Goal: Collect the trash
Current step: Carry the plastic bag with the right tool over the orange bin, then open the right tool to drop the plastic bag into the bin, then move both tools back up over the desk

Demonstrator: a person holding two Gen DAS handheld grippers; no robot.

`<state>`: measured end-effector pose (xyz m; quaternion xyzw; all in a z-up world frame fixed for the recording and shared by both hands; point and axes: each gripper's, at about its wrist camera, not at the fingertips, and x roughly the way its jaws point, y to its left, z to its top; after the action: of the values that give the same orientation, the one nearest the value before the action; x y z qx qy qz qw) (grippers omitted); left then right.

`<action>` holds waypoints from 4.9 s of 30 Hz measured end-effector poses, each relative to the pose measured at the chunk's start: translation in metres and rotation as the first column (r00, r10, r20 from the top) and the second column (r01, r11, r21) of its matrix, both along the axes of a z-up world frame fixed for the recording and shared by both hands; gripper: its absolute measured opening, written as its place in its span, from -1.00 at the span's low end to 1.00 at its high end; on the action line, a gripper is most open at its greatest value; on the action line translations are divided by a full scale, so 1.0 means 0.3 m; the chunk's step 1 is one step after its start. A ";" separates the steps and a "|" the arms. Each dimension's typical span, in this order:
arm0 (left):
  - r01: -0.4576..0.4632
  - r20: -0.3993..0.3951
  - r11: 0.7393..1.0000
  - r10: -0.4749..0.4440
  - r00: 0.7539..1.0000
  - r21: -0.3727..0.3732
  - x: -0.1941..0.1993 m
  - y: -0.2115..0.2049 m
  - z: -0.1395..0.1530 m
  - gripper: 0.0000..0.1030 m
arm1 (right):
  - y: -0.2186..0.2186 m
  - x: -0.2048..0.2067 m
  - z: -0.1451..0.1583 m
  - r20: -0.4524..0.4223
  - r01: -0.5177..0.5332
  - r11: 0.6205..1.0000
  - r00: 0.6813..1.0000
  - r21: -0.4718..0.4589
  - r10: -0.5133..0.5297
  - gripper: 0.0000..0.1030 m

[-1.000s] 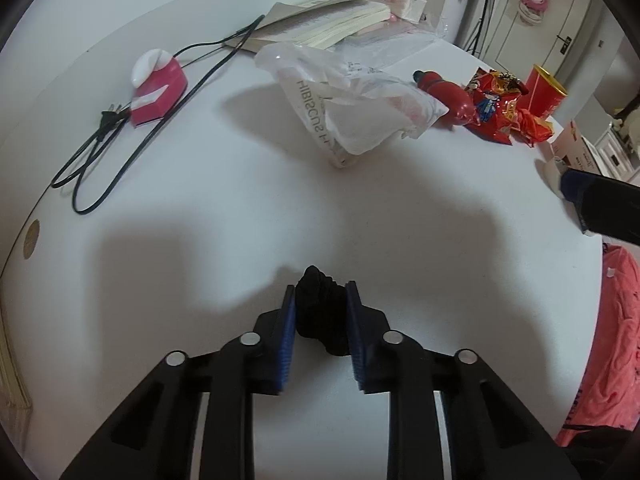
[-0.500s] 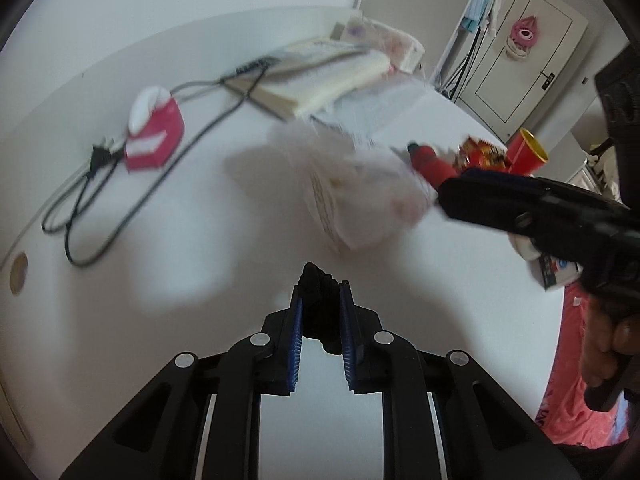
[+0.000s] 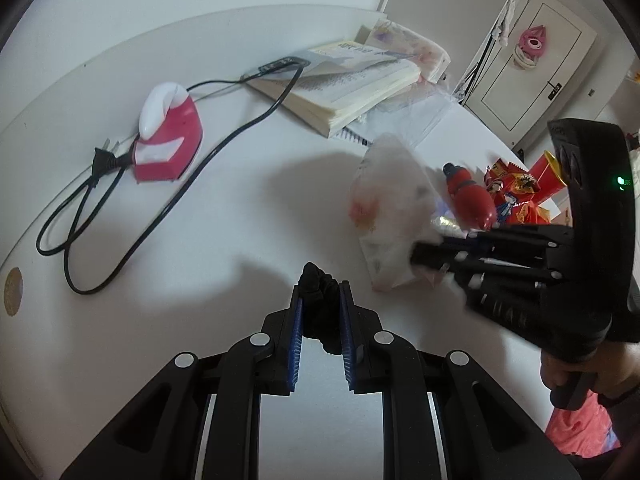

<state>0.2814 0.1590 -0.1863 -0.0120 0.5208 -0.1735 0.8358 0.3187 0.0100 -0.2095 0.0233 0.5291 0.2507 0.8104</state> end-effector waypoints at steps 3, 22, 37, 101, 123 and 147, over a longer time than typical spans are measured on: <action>-0.002 -0.004 1.000 0.002 1.000 -0.004 -0.008 0.002 0.001 -0.64 | -0.026 -0.012 0.016 0.006 0.022 0.999 1.000 0.027 -0.022 -1.00; 0.014 0.056 1.000 -0.013 0.998 -0.001 -0.312 -0.120 0.182 -0.64 | -0.218 -0.402 0.336 0.105 0.007 0.979 0.994 0.205 -0.030 -1.00; 0.155 0.137 0.988 -0.151 0.979 -0.021 -0.631 -0.444 0.348 -0.64 | -0.614 -0.877 0.512 0.143 0.113 0.961 0.978 0.252 -0.153 -1.00; 0.653 -0.332 0.757 -0.625 0.707 -0.034 -0.630 -1.491 -0.599 -0.64 | -1.493 -1.109 -0.695 -0.348 0.704 0.710 0.666 0.001 -0.660 -0.10; 0.699 -0.331 0.715 -0.659 0.675 0.001 -0.689 -1.587 -0.607 -0.19 | -1.599 -1.252 -0.589 -0.331 0.766 0.642 0.613 0.026 -0.718 -0.10; 0.642 -0.074 0.765 -0.639 0.766 0.042 -0.793 -1.339 -0.008 0.24 | -1.453 -1.313 0.023 -0.166 0.670 0.730 0.742 0.139 -0.650 -0.08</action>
<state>0.0436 -0.2428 -0.1889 0.1886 0.5219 -0.4308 0.7116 -0.0751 -0.4260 -0.2027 0.2999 0.5018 -0.0060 0.8113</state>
